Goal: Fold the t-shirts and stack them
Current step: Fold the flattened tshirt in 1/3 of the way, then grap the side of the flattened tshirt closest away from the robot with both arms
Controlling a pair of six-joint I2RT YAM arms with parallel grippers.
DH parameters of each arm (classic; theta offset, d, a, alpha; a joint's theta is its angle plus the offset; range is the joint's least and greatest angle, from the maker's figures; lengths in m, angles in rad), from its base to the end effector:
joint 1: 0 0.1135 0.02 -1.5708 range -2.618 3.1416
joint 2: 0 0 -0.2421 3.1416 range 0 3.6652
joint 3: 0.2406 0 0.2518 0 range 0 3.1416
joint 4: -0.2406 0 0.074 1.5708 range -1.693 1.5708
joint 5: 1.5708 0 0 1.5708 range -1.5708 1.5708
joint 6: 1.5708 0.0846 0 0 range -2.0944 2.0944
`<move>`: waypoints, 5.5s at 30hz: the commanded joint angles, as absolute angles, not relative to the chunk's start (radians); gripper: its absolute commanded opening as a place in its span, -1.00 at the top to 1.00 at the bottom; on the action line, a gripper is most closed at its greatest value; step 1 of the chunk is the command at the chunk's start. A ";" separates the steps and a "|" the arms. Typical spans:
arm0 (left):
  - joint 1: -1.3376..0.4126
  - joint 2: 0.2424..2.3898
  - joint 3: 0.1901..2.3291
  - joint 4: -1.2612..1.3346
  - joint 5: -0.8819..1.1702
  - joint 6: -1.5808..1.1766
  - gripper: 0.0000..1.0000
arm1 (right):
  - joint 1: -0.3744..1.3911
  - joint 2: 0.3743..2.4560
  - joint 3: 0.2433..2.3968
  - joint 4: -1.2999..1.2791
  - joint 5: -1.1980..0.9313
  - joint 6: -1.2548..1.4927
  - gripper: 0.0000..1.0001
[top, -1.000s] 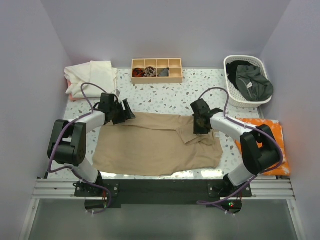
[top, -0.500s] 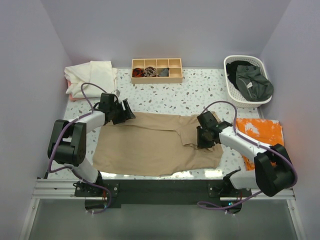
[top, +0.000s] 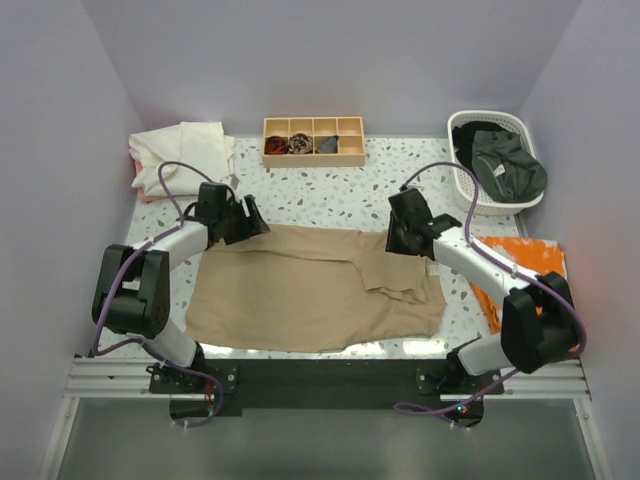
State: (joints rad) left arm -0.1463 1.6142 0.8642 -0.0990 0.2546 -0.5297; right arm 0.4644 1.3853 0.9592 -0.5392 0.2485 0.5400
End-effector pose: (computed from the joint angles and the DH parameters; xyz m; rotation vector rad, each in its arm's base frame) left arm 0.3464 -0.0726 0.1156 -0.3541 2.4519 -0.6085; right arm 0.2879 0.1210 0.1767 0.1915 2.4886 0.1019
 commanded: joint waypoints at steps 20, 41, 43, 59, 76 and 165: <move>-0.149 1.606 0.907 -0.109 0.233 -0.502 -0.43 | 0.500 1.321 0.776 -0.555 -0.003 0.476 0.33; -0.146 1.713 0.962 -0.064 0.141 -0.506 -0.42 | 0.321 1.768 1.087 -0.410 0.252 0.492 0.21; -0.141 1.756 0.977 -0.061 0.138 -0.508 -0.42 | 0.302 1.837 1.144 -0.429 0.262 0.495 0.21; -0.015 1.942 1.106 -0.041 0.140 -0.488 -0.40 | 0.152 2.227 1.661 -0.548 0.207 0.423 0.21; -0.130 1.686 1.140 -0.069 0.078 -0.482 -1.00 | 0.152 1.686 1.346 -0.371 0.130 0.382 0.04; -0.308 1.289 0.640 -0.106 0.161 -0.479 -0.45 | 0.230 1.910 1.361 -0.289 -0.063 0.603 0.47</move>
State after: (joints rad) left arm -0.3023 1.3346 0.5663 -0.1001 0.1905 -0.5114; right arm 0.2245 1.9182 1.2736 -0.3405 -0.0635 0.6632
